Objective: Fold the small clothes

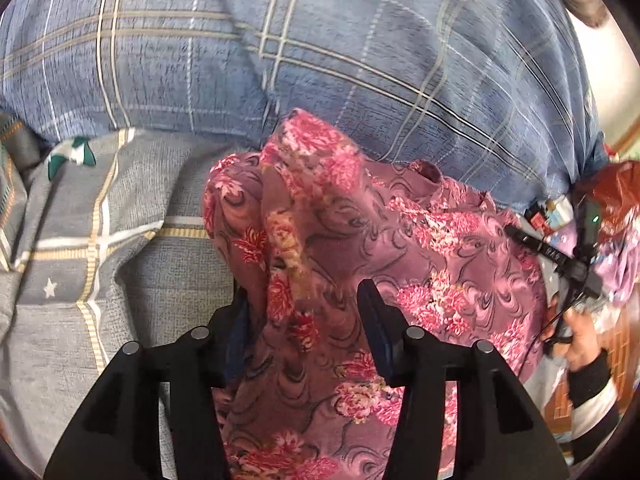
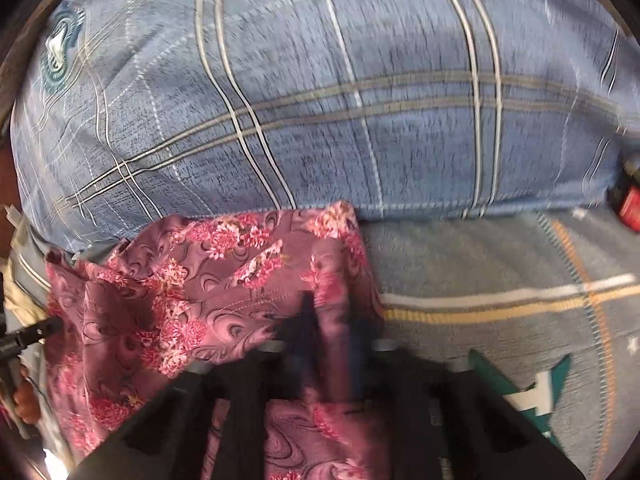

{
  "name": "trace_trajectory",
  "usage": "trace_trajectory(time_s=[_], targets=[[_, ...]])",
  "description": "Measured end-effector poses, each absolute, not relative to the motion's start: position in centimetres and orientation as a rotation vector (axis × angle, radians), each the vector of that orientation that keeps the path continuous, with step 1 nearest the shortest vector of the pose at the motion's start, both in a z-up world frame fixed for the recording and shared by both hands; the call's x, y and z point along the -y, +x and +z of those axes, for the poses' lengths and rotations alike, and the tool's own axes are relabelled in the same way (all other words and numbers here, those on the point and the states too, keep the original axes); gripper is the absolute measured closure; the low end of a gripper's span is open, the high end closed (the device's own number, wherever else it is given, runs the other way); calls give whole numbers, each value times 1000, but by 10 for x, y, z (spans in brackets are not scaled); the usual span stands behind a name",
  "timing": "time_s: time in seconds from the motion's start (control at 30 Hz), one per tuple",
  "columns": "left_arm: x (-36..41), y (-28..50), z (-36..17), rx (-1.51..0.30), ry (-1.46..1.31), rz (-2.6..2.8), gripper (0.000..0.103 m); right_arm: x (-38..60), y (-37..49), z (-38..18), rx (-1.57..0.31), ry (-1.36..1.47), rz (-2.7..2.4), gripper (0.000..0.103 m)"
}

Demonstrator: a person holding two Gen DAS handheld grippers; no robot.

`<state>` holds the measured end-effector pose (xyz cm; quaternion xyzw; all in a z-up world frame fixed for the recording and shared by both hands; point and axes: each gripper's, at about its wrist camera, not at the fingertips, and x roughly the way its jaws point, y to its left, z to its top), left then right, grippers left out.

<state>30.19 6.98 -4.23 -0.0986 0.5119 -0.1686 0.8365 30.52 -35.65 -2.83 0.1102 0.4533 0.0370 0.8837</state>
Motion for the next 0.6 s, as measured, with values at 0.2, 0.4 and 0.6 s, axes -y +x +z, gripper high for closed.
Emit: trace_trajectory(time_s=[0.2, 0.4, 0.6], targets=[[-60, 293, -44, -1083, -152, -294, 89, 349, 289, -13, -895, 157, 76, 97], [-68, 271, -36, -1036, -183, -291, 88, 347, 270, 3, -860, 184, 124, 97], [-76, 249, -22, -958, -146, -256, 79, 351, 269, -8, -889, 234, 152, 96]])
